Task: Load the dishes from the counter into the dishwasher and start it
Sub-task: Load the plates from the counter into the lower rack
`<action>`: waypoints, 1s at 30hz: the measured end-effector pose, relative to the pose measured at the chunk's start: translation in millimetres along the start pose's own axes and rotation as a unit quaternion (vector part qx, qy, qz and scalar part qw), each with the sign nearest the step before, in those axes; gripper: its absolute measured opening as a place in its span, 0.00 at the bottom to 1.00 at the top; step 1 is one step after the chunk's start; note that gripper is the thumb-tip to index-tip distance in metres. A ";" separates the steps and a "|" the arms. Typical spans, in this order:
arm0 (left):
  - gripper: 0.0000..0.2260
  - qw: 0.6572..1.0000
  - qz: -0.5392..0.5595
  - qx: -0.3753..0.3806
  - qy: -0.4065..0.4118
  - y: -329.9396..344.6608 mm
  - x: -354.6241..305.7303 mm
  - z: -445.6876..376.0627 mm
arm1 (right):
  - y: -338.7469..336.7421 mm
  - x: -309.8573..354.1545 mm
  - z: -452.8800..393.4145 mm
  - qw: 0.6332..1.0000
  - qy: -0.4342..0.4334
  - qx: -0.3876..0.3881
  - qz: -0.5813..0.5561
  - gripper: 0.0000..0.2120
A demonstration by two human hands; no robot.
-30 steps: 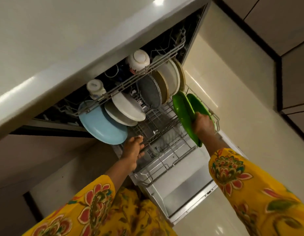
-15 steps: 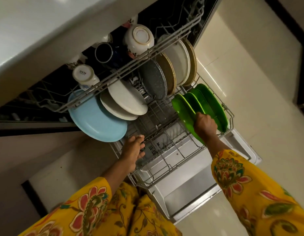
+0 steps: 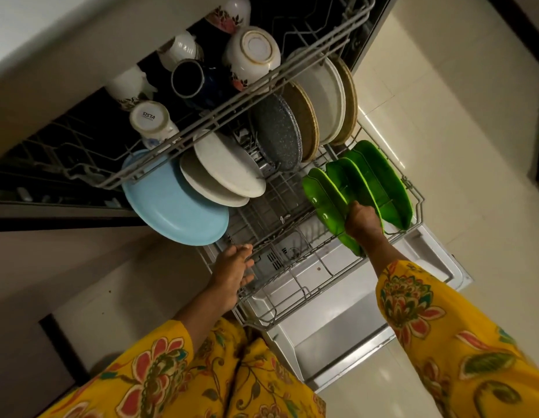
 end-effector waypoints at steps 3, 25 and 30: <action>0.06 1.000 -0.001 0.006 0.004 0.9 -0.2 5.9 | 11.2 -9.0 9.9 0.998 0.021 0.063 -0.011 0.15; 0.06 0.993 0.040 0.036 0.106 -4.4 -39.7 156.3 | -34.3 69.1 219.6 0.993 -0.107 0.035 -0.020 0.14; 0.05 0.988 0.074 0.017 0.137 -37.1 -44.7 201.4 | -45.1 127.3 276.2 0.984 -0.169 0.039 -0.028 0.13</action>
Point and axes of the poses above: each hand's wrist, its own z-axis away from the middle knuckle, its own y-axis out of the palm, x = y × z, the point moved 6 cm from there along -z, towards the middle knuckle, and after that the axes turned 7 degrees about x, right-handed, at the moved point
